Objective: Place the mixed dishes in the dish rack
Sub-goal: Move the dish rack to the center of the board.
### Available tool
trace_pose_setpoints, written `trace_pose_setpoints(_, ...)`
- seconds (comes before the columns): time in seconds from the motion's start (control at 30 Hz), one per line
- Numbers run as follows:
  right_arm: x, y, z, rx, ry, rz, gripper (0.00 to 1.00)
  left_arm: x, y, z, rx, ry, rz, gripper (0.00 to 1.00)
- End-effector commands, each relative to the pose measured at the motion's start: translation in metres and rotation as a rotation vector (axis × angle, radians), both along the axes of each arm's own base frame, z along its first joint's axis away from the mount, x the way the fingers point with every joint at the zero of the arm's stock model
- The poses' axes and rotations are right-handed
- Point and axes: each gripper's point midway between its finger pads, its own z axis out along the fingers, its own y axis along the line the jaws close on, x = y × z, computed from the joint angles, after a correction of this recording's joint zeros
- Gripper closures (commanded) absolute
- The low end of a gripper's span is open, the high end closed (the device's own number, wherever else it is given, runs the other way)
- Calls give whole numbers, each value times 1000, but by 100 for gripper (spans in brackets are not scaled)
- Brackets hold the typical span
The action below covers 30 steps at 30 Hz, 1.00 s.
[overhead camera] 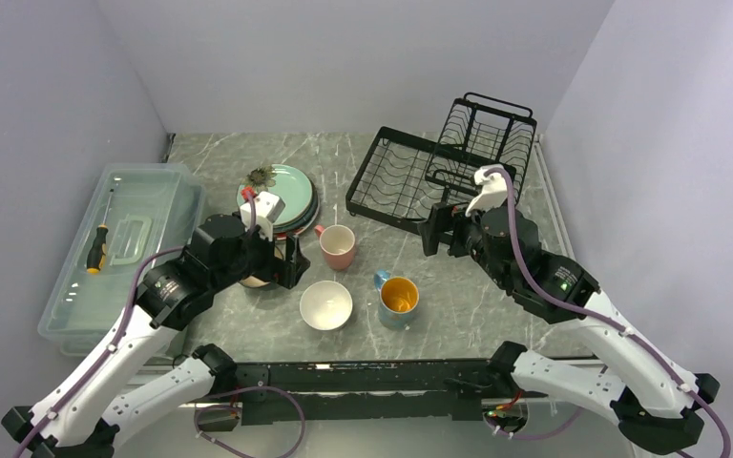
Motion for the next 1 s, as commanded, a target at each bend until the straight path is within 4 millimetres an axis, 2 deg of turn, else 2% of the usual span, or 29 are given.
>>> trace_pose_setpoints(0.0,2,-6,11,-18,-3,-29,0,-3,-1,4,-5,-15,-21,1)
trace_pose_setpoints(0.27,-4,-17,16,-73,-32,-13,0,0,12,9,3,-58,38,1)
trace_pose_setpoints(0.5,-2,-22,14,-185,4,-5,0,-1,15,12,-1,-72,47,1)
trace_pose_setpoints(0.67,0,-24,20,-242,11,1,0,-3,15,12,-6,-71,44,1)
trace_pose_setpoints(0.87,8,-24,24,-351,19,9,0,-3,15,12,-6,-71,44,1)
trace_pose_setpoints(0.97,19,-34,29,-426,-5,-56,0,-4,15,12,-8,-69,39,1)
